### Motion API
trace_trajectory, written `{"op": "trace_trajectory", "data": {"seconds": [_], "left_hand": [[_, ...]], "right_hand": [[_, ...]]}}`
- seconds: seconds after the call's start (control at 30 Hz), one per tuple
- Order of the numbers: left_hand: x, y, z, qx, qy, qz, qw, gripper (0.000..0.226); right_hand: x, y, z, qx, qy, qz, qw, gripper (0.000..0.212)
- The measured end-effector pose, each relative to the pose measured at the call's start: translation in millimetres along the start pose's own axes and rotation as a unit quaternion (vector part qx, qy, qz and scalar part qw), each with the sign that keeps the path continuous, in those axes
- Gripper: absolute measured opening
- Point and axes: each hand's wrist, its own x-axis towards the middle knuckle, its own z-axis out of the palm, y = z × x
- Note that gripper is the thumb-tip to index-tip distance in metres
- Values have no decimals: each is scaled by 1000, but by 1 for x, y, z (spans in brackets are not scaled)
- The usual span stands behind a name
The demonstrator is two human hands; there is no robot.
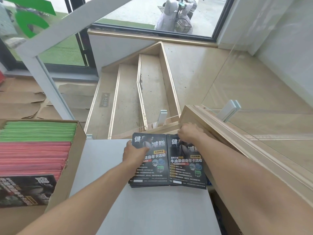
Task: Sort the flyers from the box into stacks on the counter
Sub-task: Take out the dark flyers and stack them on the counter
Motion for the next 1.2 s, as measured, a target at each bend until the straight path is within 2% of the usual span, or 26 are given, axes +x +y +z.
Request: {"op": "trace_trajectory", "data": {"seconds": [0.17, 0.33, 0.47, 0.67, 0.77, 0.87, 0.97, 1.0, 1.07, 1.2], "left_hand": [[-6, 4, 6, -5, -15, -3, 1000, 101], [-7, 3, 6, 37, -11, 7, 999, 107], [-8, 1, 8, 64, -14, 18, 998, 115], [-8, 2, 9, 96, -15, 13, 995, 113], [-9, 3, 8, 84, -4, 3, 996, 105], [-7, 1, 5, 55, 6, -8, 998, 81], [-6, 1, 2, 31, 1, -11, 999, 58], [-7, 2, 0, 22, -2, -11, 1000, 55], [-7, 4, -3, 10, -4, -21, 1000, 64], [-3, 8, -5, -9, -22, -33, 999, 53]], "right_hand": [[-11, 6, -5, -39, -131, -17, 990, 41], [-10, 8, 12, -64, -83, -34, 994, 39], [-3, 7, 16, 21, -46, -22, 998, 34], [1, 3, 23, 78, -43, 24, 996, 29], [6, 2, 26, 98, -34, 35, 994, 26], [-3, -4, 22, 97, -36, 42, 994, 25], [-10, -15, 18, 50, -14, 49, 997, 37], [-15, -21, 13, 29, 13, 44, 999, 41], [-16, -33, 9, 18, 56, 3, 998, 37], [-20, -51, 5, 140, -60, -23, 988, 28]]}}
